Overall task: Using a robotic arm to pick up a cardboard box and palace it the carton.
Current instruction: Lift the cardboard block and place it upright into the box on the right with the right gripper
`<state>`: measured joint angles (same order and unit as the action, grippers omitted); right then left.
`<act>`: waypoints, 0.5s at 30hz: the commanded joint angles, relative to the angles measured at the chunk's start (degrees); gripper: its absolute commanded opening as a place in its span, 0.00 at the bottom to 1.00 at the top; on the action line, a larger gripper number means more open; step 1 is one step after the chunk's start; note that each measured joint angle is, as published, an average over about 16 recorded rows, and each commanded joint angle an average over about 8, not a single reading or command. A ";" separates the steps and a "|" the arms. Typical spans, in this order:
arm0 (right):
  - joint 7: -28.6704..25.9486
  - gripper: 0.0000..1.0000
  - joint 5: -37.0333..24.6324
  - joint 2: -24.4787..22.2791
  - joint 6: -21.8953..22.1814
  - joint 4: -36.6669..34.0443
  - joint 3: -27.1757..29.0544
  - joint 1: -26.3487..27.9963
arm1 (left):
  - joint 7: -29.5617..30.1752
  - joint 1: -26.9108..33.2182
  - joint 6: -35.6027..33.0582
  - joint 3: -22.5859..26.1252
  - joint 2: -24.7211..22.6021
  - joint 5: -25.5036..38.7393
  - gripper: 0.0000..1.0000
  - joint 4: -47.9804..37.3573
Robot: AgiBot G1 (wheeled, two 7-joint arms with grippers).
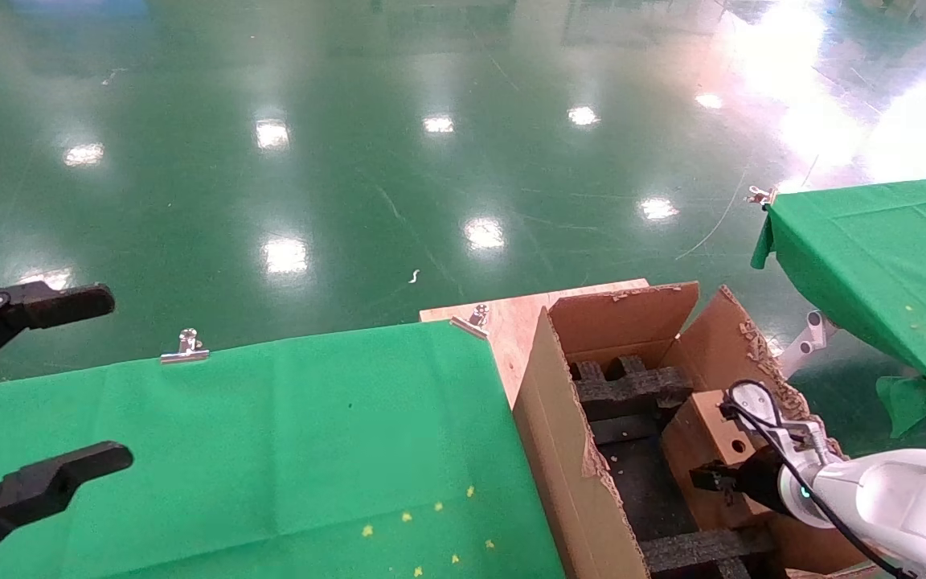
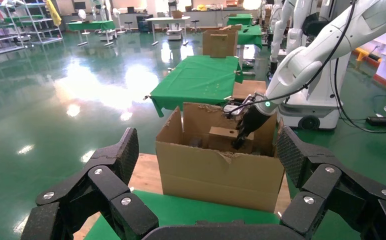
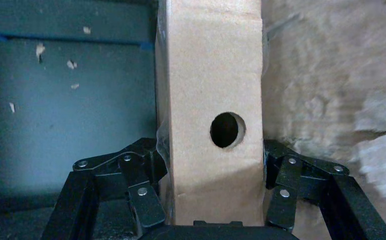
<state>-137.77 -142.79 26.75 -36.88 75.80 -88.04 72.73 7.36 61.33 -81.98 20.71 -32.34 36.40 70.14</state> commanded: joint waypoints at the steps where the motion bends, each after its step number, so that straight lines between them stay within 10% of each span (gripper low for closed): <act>1: 0.43 0.00 0.50 0.15 0.11 -0.27 -0.22 -0.10 | 0.00 0.00 0.00 0.00 0.00 0.00 1.00 0.00; 5: 0.72 0.03 0.69 0.59 0.35 -1.26 -0.32 -0.14 | 0.00 0.00 0.00 0.00 0.00 0.00 1.00 0.00; 12: 1.30 0.90 1.05 0.99 0.72 -2.03 -0.51 -0.28 | 0.00 -0.01 0.01 0.00 0.00 -0.01 1.00 -0.01; 15: 1.41 1.00 1.14 1.03 0.80 -2.12 -0.55 -0.31 | 0.00 -0.01 0.02 0.00 0.01 -0.01 1.00 -0.01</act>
<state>-136.47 -141.72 27.73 -36.14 73.76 -88.54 72.45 7.36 61.32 -81.96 20.71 -32.34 36.39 70.13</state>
